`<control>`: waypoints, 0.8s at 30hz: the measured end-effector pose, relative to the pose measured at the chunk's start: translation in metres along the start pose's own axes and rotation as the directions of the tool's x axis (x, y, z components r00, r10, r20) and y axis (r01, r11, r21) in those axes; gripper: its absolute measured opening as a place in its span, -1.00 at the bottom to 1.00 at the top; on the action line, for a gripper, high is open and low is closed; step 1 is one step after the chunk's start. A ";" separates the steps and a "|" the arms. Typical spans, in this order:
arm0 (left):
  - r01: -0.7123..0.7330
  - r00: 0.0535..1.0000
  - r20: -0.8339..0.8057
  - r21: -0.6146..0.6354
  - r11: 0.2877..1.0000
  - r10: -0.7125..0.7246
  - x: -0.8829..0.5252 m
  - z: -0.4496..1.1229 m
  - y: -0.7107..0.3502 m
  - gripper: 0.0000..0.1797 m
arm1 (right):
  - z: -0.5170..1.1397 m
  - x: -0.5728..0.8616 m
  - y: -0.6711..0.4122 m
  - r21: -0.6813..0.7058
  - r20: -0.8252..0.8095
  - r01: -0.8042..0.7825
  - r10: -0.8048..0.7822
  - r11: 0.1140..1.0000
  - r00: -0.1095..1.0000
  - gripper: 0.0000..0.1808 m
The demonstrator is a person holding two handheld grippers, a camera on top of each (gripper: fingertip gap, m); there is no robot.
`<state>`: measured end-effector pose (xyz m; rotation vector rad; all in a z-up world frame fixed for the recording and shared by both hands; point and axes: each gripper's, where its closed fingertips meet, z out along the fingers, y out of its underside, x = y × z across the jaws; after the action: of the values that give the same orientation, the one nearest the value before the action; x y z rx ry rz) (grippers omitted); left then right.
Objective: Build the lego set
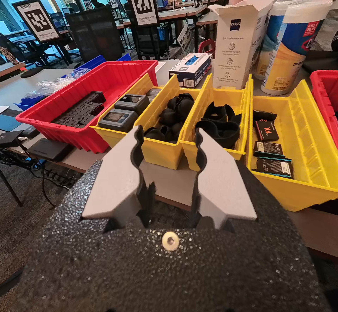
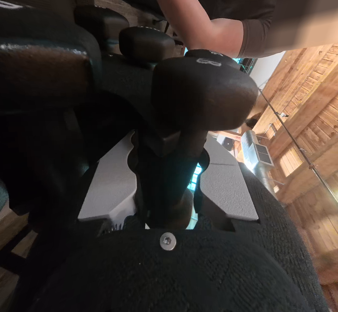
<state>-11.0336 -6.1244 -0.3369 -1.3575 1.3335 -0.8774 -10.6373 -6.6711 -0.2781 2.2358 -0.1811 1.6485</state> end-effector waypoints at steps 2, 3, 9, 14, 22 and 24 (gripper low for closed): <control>-0.003 1.000 0.000 -0.006 1.000 0.003 -0.002 0.000 0.001 -0.39 | -0.005 0.003 -0.001 0.013 -0.007 -0.042 0.043 0.999 0.999 -0.37; -0.005 1.000 0.002 -0.005 1.000 0.005 -0.003 0.000 0.001 -0.39 | -0.009 0.005 -0.002 0.017 -0.004 -0.078 0.078 0.997 0.997 -0.45; -0.005 1.000 -0.007 -0.025 1.000 0.005 -0.005 -0.003 0.008 -0.40 | -0.014 0.005 -0.004 0.025 0.009 -0.135 0.135 0.991 0.991 -0.60; 0.000 1.000 -0.006 -0.038 0.999 0.000 -0.007 -0.004 0.012 -0.41 | -0.019 0.009 -0.004 0.043 0.050 -0.269 0.267 0.962 0.962 -0.72; -0.019 1.000 0.003 -0.048 0.999 0.019 -0.010 -0.008 0.015 -0.43 | -0.022 0.013 -0.005 0.064 0.027 -0.284 0.283 0.957 0.959 -0.72; -0.020 1.000 0.006 -0.051 0.998 0.021 -0.011 -0.008 0.016 -0.43 | -0.024 0.014 -0.005 0.059 0.027 -0.282 0.280 0.958 0.959 -0.72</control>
<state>-11.0470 -6.1137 -0.3484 -1.3826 1.3713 -0.8296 -10.6527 -6.6561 -0.2600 2.3613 -0.4791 1.7966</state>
